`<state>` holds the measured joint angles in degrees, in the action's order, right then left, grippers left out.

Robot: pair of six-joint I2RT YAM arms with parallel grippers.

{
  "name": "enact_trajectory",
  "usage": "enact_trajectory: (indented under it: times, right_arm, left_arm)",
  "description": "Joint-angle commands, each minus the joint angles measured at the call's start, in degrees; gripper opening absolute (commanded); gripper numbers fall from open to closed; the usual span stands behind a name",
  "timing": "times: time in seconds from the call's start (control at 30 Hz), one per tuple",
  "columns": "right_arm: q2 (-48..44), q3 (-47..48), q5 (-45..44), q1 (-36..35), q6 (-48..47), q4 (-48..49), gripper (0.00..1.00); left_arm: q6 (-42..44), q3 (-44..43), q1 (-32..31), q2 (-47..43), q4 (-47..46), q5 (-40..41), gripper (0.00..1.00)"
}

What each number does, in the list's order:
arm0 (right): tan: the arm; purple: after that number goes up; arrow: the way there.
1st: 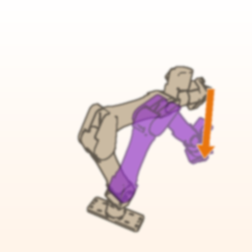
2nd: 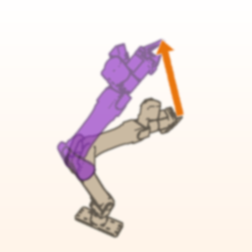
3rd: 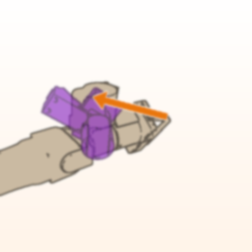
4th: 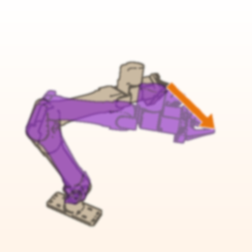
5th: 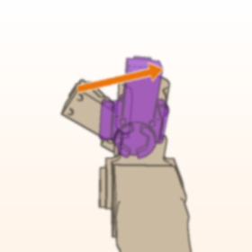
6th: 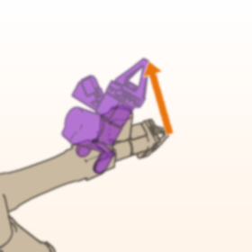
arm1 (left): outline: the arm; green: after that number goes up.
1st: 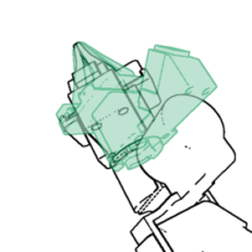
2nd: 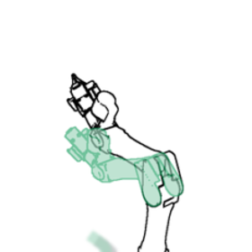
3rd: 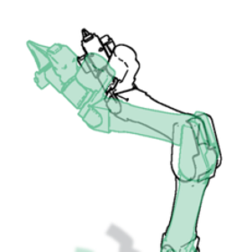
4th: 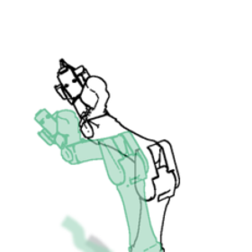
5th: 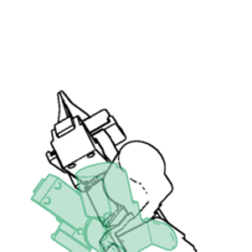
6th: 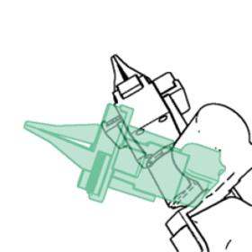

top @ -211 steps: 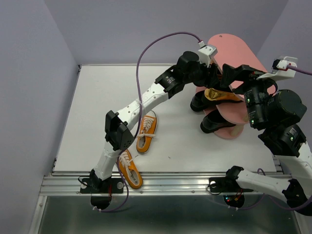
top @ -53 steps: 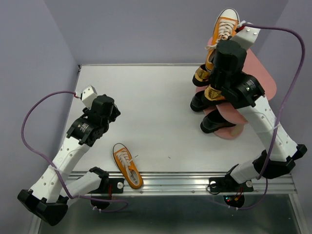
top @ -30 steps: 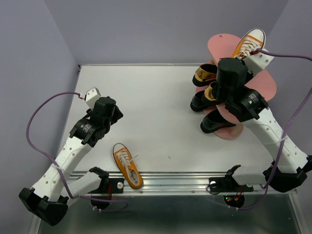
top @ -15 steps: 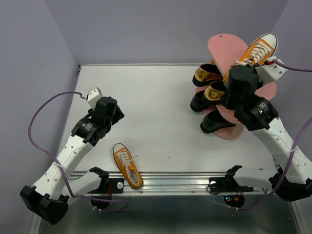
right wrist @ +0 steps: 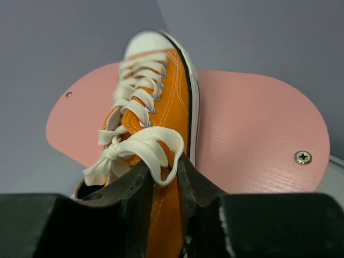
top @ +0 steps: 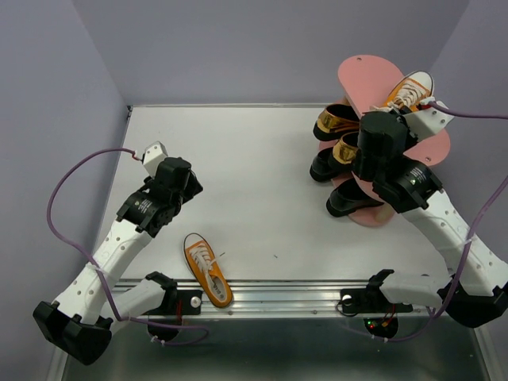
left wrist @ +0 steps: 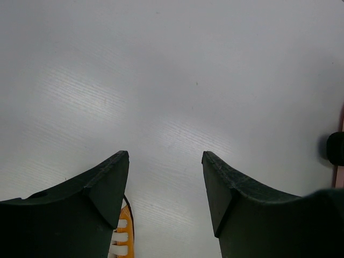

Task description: Place and organize the shoes onto the shoe shelf

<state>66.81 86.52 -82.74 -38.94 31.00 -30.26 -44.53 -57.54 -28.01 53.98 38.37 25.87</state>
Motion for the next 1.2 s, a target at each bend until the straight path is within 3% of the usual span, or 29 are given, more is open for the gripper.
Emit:
enact_trajectory:
  times: [0.0,0.27,0.43,0.5,0.6,0.83,1.07,1.17]
  right_arm:
    - [-1.6,0.6,-10.8,0.6,2.7,4.6,0.31]
    - [-0.6,4.2,-8.0,1.1,-1.4,4.4,0.63]
    - [0.5,8.5,3.5,1.1,-9.6,4.7,0.86]
    - [1.7,10.2,11.1,1.1,-18.6,8.4,0.93]
    - [3.9,13.7,21.3,1.1,-25.1,9.1,0.98]
    - [9.9,24.0,35.0,1.1,-27.7,2.6,1.00]
    - [21.2,39.6,61.0,1.1,-30.0,-10.1,1.00]
    - [25.3,39.9,65.9,0.5,-29.9,-11.6,1.00]
  left_arm:
    - [0.9,0.7,0.2,-0.6,-0.9,0.9,0.68]
    - [0.8,0.8,0.2,0.1,-1.2,0.9,0.68]
    - [0.8,0.8,0.2,0.7,-1.1,1.3,0.68]
    - [0.8,0.8,0.2,1.4,-1.0,1.2,0.68]
    - [0.5,0.9,0.2,2.3,-1.5,0.8,0.68]
    - [-0.4,1.2,0.1,3.3,-2.3,1.1,0.68]
    - [-3.3,2.1,0.3,5.2,1.1,2.9,0.68]
    - [-5.4,3.4,0.3,4.9,3.9,3.5,0.68]
